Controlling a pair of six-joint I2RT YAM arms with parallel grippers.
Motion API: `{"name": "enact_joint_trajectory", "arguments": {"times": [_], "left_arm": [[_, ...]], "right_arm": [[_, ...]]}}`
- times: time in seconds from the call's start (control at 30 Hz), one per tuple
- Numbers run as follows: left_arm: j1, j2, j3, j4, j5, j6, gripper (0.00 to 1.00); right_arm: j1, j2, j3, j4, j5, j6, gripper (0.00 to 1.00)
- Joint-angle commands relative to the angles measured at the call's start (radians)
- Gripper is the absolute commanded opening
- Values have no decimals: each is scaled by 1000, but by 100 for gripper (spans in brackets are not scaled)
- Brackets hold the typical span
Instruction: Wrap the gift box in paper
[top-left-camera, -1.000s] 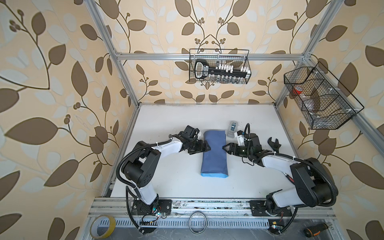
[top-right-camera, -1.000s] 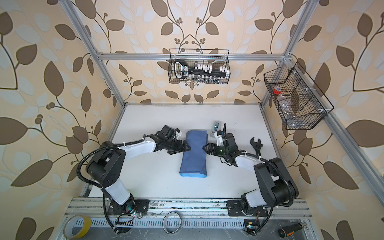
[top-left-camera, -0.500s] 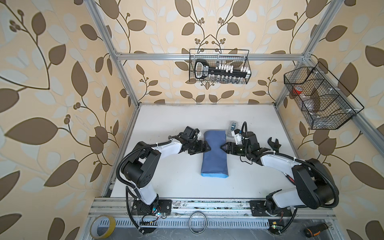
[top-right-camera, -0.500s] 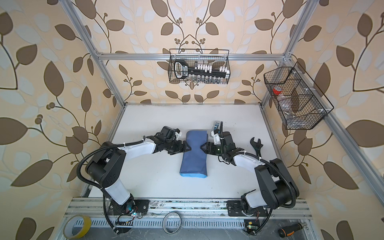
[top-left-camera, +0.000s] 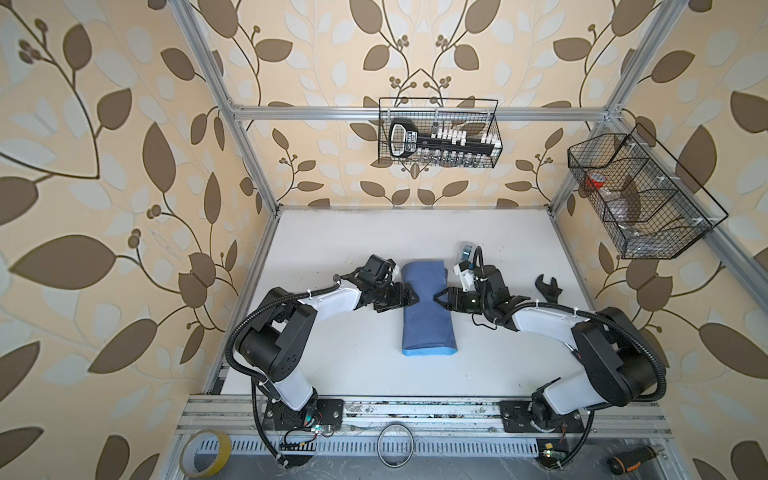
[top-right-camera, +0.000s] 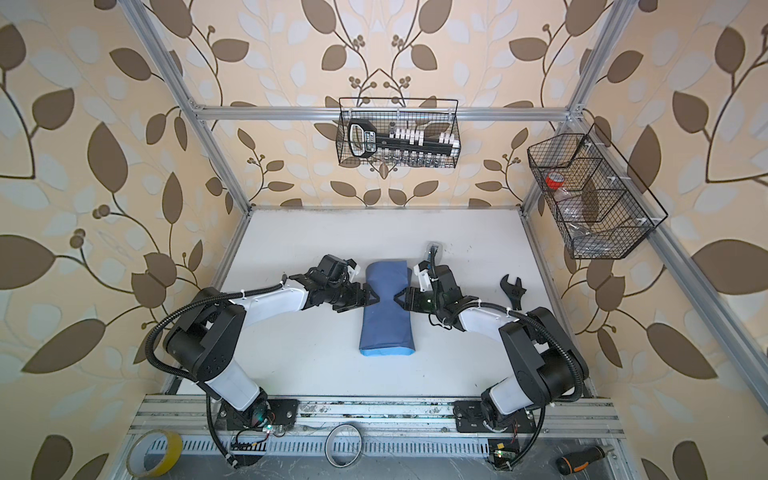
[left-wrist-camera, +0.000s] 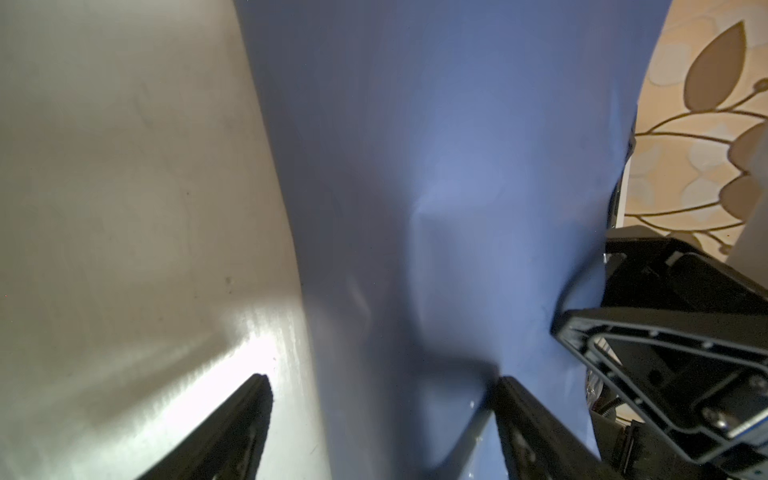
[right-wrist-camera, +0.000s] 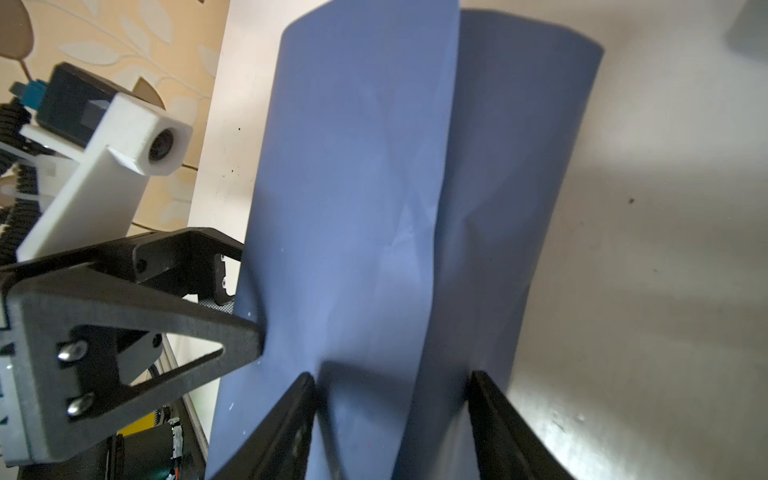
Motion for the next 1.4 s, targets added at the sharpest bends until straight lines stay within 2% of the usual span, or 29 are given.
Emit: {"name": "enact_joint_trajectory", "arguments": {"times": [0.0,0.27,0.7,1.17,1.37], "left_arm": [[-4,-28,-14,-81,-47,5,85],[8,-36,-17,-108,-30,0,79],[20,3,26,-183,-64,9,77],[128,73,149,-283,-94,99,76],[135,82,120,-273,-72,111,76]], "right_arm": [[43,33,34,20,-2,27,58],[79,87,65,30,9,34,56],[103,106,73,49,13,53,55],[142,181,169,56,52,92,54],[129,224,228,42,39,76,56]]}}
